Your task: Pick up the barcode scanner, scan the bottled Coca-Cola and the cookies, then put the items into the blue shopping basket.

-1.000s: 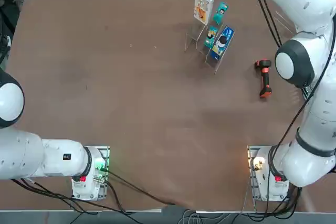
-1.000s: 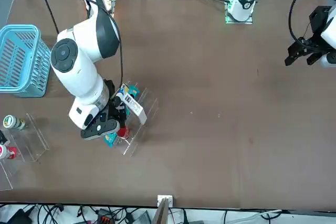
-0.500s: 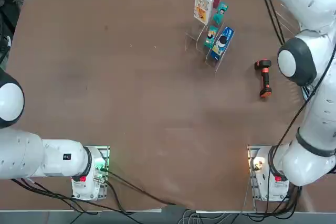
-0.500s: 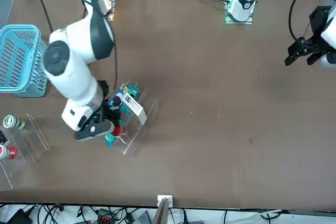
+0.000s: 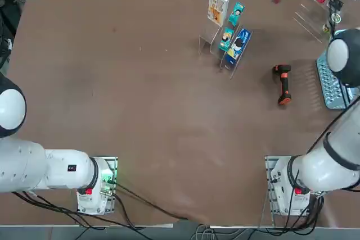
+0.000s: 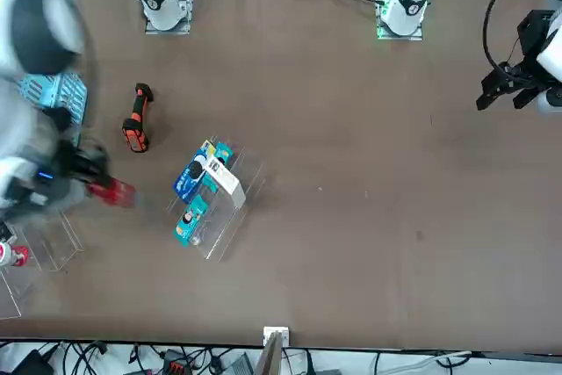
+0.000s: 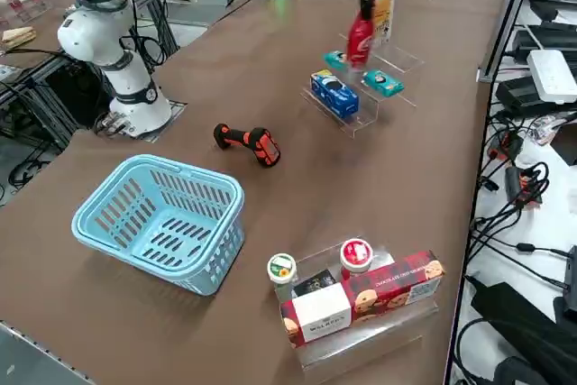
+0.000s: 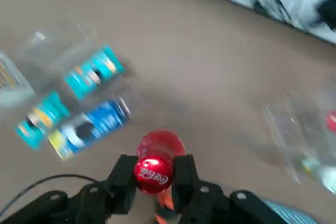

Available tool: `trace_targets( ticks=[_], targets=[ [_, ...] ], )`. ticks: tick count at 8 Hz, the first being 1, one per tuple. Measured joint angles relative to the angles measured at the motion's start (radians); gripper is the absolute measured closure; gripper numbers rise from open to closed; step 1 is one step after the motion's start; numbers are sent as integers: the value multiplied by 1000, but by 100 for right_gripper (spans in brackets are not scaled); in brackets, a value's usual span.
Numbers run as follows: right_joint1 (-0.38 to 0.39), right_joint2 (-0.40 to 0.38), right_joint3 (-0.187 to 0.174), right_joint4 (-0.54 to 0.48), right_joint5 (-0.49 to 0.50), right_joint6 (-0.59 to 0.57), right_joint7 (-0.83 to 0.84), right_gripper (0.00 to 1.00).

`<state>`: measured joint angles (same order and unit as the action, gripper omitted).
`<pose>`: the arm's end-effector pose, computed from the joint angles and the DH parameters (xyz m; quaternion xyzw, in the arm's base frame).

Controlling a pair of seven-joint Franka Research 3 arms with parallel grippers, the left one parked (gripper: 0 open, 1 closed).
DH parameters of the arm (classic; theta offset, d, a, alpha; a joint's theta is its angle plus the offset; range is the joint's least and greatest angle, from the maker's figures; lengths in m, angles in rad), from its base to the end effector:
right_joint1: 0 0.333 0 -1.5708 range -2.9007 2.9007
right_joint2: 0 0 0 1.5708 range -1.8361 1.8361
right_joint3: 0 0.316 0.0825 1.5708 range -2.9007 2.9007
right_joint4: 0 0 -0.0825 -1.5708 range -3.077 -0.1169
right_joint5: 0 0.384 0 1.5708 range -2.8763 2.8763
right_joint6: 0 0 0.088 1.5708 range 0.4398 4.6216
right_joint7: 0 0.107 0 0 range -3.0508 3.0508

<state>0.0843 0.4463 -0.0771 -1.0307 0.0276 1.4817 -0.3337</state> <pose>0.6733 0.0218 0.5945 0.9846 0.1746 0.0024 0.0033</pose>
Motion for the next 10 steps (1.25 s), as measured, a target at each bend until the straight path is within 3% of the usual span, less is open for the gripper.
trace_targets(
  ticks=[2,6,8,10],
  targets=[
    [-190,-132,-2,-170,-2,-22,-196,63],
    [-578,-435,-4,-659,-3,219,-692,63],
    [-731,-463,-7,-838,27,365,-863,63],
    [-803,-455,-9,-961,73,508,-965,63]
  ],
)
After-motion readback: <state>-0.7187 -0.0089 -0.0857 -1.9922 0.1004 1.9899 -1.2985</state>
